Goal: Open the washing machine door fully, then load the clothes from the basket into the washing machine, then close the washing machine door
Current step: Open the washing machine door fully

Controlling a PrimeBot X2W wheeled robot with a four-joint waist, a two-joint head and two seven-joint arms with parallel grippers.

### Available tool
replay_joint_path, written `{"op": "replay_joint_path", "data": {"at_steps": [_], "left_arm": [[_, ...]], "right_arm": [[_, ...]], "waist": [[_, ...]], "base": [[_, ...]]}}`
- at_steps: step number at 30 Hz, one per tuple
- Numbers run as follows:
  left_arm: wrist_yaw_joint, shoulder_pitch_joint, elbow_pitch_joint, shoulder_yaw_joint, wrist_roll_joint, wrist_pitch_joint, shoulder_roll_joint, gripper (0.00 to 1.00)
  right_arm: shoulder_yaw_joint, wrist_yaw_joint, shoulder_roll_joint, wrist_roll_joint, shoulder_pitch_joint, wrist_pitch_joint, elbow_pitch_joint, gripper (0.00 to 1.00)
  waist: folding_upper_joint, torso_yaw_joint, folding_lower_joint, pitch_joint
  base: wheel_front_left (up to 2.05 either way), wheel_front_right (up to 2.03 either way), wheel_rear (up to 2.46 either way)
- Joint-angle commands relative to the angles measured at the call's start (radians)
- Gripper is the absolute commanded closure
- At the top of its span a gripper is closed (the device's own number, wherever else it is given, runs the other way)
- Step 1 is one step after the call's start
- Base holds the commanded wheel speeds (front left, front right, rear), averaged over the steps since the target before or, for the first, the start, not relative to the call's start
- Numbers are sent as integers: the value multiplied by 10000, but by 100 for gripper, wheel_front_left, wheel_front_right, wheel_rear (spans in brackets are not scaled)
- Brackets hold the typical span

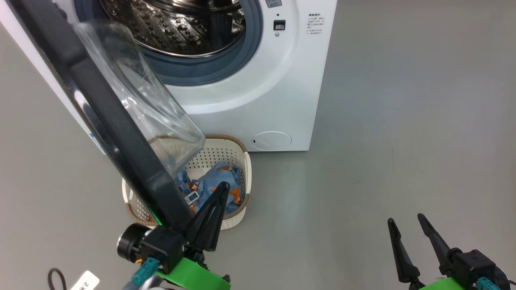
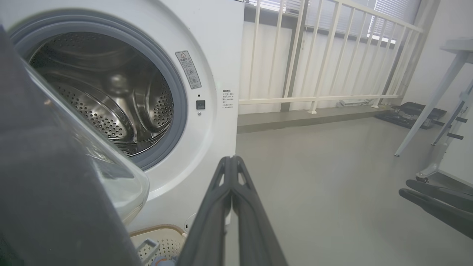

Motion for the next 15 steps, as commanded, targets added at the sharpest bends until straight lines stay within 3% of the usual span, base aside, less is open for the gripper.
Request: {"op": "replay_joint_path", "data": {"at_steps": [1, 15], "left_arm": [[-54, -354, -156, 428, 76, -90, 43, 100], [-32, -371, 406, 768, 133, -91, -17, 100]], "right_arm": [[248, 16, -71, -76, -358, -112, -204, 0], [252, 16, -22, -122, -562, -116, -85, 0]], "waist": [[0, -2, 0, 72], [0, 343, 0, 252]], "base": [[0, 0, 0], [0, 0, 0]]}}
